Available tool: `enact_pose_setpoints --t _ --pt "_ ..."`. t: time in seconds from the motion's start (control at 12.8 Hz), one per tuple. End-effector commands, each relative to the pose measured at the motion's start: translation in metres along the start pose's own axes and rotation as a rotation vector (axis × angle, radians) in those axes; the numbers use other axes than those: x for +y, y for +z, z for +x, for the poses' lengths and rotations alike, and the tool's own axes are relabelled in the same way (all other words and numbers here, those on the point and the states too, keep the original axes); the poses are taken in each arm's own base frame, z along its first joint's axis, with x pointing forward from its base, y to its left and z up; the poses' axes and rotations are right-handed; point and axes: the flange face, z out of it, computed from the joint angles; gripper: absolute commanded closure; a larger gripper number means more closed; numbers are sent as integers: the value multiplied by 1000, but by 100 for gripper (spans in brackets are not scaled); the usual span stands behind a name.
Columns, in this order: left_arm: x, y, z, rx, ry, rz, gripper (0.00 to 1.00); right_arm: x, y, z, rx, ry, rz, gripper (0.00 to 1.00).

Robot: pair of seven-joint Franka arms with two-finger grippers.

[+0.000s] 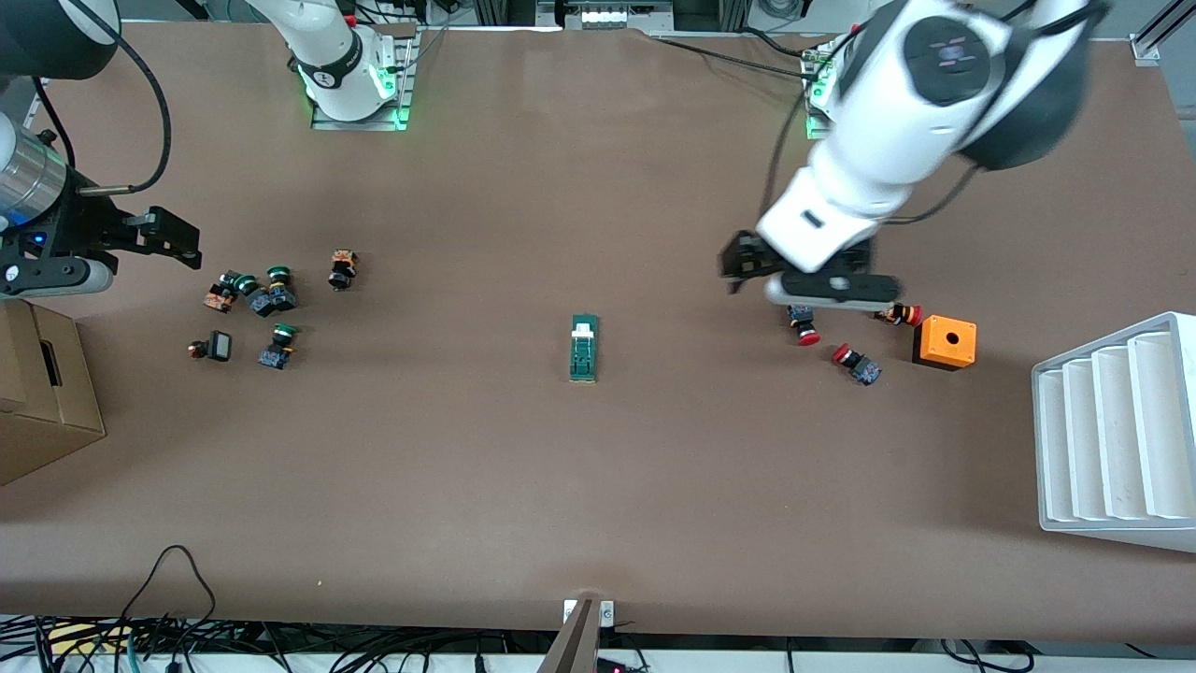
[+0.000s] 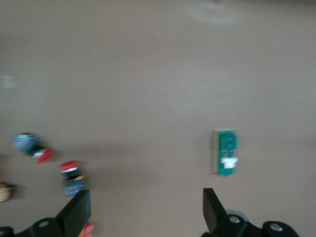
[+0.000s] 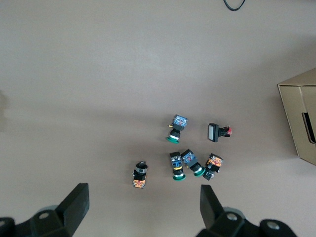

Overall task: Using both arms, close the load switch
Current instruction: 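Move the left gripper over the teal load switch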

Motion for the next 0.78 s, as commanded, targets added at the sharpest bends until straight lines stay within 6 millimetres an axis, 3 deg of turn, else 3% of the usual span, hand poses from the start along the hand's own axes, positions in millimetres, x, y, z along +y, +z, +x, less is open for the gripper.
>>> enact_pose_setpoints --t 0.0,0.16,0.39,0.71 --pt "33 17 -3 57 -62 -53 0 3 -3 3 5 2 -17 1" --pt "63 45 -12 120 -63 -27 0 3 -3 3 5 2 -12 1" --pt "105 99 -44 223 -69 44 0 3 -3 3 7 2 -22 1" --pt "139 163 -94 362 -42 94 0 6 -3 3 6 10 -42 1"
